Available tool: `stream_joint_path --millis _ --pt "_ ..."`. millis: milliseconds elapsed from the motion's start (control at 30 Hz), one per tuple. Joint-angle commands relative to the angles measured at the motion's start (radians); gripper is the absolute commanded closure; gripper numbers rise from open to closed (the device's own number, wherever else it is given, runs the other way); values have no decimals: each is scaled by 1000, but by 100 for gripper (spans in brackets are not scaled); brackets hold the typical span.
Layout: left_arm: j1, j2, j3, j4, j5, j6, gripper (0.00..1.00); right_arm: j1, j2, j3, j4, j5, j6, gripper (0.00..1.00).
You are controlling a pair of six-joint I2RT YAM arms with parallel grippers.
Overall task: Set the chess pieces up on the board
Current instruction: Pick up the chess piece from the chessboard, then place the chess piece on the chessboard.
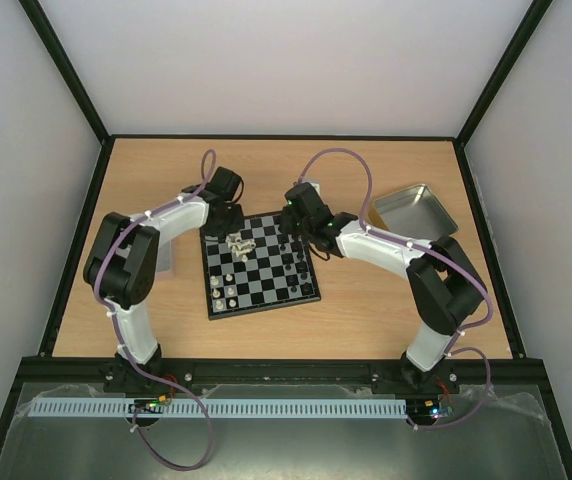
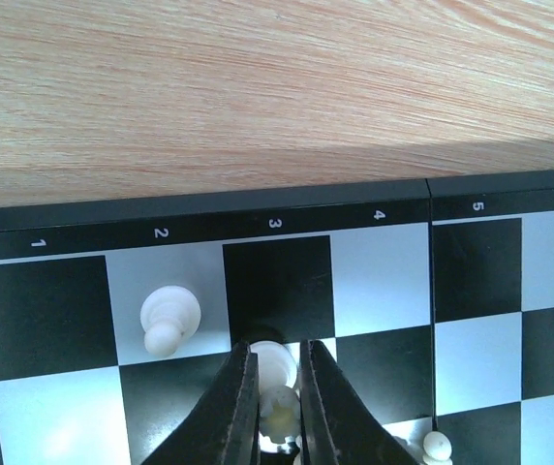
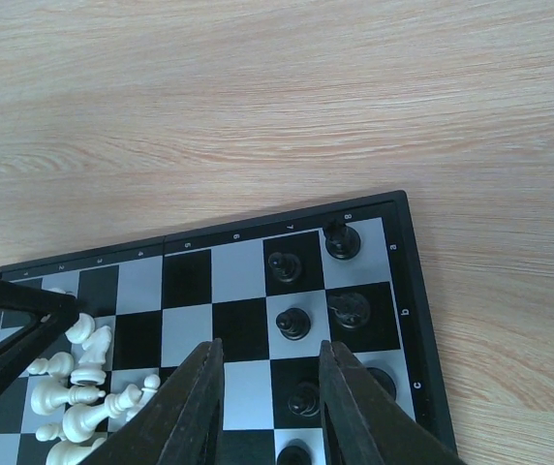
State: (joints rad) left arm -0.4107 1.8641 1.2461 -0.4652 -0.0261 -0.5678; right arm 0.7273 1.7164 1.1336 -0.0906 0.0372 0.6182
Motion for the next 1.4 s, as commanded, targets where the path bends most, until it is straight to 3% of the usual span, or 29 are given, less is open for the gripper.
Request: stream_joint_path --millis 0,133,367,567,1000,1367 --pt "-8 -66 -8 -27 15 16 96 5 -39 -16 18 8 11 73" --pt "-8 -134 -28 -35 16 9 96 5 -41 -18 20 2 39 74" --pt "-3 -246 -78 -69 -101 -21 95 5 -42 -23 21 -3 45 74" --pt "64 -279 -160 -33 -136 -55 95 4 -35 -25 21 -16 50 74" --pt "133 -109 -101 23 -48 -17 94 5 -23 -20 12 -26 45 73" --pt "134 -19 -41 16 -64 -9 93 5 -18 -20 8 -46 37 73"
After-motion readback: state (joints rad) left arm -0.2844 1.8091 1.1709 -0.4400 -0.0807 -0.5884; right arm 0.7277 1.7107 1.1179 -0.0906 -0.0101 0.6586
